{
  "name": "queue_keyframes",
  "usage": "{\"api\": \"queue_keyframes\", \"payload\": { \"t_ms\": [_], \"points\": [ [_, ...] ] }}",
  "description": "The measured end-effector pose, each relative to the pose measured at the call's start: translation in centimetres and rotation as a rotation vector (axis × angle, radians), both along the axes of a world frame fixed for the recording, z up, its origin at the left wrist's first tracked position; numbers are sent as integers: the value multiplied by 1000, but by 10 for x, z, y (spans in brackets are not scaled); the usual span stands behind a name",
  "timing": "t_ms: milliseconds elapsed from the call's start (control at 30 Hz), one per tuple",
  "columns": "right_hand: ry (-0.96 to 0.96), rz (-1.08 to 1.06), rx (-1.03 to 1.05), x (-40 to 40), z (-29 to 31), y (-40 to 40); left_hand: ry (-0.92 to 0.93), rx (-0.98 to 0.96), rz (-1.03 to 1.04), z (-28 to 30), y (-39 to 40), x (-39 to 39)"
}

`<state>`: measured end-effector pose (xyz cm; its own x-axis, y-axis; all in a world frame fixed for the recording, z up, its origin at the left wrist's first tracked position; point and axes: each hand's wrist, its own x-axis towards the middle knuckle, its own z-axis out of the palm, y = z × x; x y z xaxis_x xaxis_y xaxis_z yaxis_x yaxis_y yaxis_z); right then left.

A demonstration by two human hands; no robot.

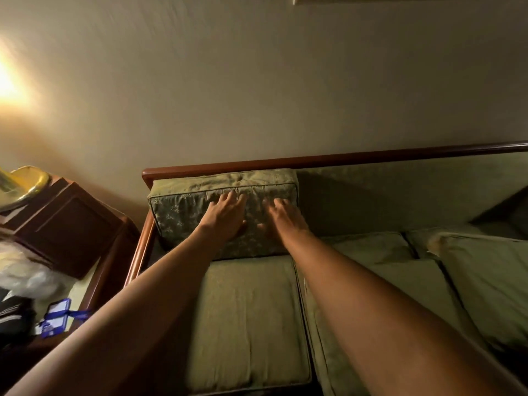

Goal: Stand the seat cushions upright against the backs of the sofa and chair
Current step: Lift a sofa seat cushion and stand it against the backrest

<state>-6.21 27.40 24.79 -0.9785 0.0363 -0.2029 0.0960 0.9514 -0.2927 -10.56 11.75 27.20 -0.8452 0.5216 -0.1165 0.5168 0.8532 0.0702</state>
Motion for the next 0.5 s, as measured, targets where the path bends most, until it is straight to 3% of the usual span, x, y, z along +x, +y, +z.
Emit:
{"api": "queue_keyframes", "payload": {
  "t_ms": [500],
  "points": [
    [104,-338,110,247,58,104,12,124,-339,27,159,202]
  ]
}}
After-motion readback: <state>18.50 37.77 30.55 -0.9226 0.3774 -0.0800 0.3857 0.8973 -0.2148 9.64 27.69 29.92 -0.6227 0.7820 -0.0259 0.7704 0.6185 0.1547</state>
